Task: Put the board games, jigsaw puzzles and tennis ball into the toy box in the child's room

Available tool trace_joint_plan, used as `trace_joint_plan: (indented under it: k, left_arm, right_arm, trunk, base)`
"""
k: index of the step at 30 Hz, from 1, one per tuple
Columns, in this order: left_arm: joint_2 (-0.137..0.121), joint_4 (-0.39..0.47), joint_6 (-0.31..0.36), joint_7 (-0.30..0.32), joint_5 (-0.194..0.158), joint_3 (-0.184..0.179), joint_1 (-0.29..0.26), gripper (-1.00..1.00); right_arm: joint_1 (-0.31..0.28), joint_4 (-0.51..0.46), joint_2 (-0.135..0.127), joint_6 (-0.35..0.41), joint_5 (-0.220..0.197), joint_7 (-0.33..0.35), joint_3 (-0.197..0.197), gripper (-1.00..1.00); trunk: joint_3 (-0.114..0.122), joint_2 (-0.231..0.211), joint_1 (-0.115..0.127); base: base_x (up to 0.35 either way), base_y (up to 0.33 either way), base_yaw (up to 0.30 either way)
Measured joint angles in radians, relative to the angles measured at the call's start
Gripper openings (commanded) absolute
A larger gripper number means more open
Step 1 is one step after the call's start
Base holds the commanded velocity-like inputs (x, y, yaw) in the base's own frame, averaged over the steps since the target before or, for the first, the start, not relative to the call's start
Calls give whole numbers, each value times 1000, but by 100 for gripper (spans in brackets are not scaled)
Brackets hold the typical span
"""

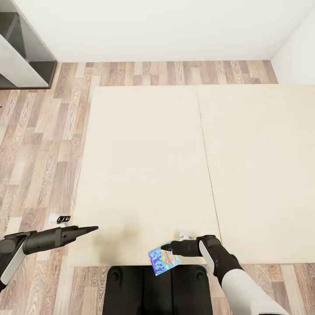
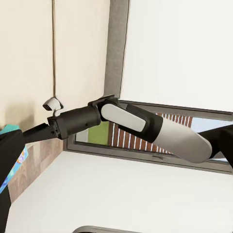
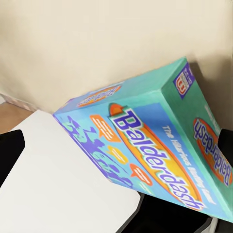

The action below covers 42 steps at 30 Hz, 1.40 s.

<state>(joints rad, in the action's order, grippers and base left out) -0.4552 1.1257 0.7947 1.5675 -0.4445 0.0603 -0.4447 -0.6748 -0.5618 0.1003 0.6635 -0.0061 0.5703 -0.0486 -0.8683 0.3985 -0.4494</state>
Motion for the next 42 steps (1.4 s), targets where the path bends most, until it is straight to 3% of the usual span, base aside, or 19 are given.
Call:
trace_joint_plan:
  k: [42]
  left_arm:
    - [-7, -3, 0, 0, 0, 2, 0, 100]
  right_arm:
    - [15, -13, -20, 16, -10, 19, -6, 100]
  trunk:
    - [0, 0, 0]
  base:
    - [0, 0, 0]
